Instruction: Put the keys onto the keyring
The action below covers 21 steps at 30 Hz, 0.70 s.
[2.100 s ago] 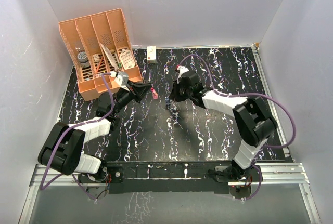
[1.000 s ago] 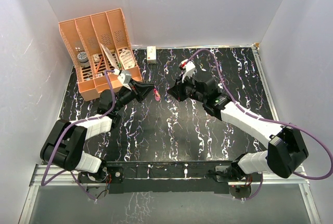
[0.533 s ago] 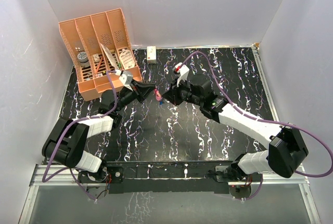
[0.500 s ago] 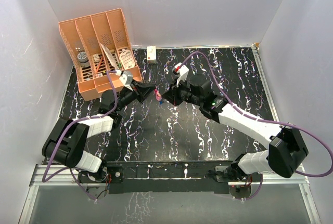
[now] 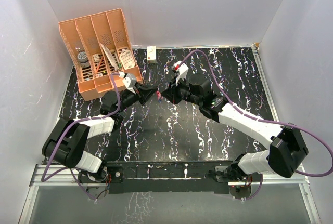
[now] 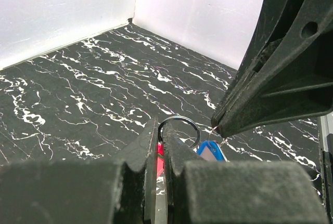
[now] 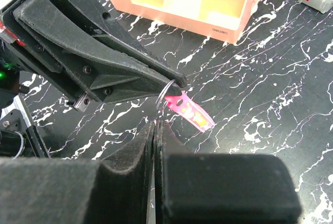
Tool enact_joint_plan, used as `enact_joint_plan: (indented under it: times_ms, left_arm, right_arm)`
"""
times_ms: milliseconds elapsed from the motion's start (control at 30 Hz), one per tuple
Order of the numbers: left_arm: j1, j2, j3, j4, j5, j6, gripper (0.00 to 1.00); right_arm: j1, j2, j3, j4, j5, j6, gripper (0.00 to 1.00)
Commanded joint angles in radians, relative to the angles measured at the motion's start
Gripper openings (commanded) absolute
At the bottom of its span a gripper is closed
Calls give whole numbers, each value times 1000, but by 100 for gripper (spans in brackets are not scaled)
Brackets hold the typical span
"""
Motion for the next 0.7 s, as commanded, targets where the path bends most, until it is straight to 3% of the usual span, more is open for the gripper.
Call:
enact_joint_plan:
  times_ms: [0, 667]
  left_arm:
    - [-4, 1, -9, 79, 26, 41, 0]
    - [-19, 7, -1, 64, 37, 66, 0]
  right_arm:
    - [6, -13, 51, 36, 25, 4, 0]
    - [5, -8, 54, 39, 27, 9, 0]
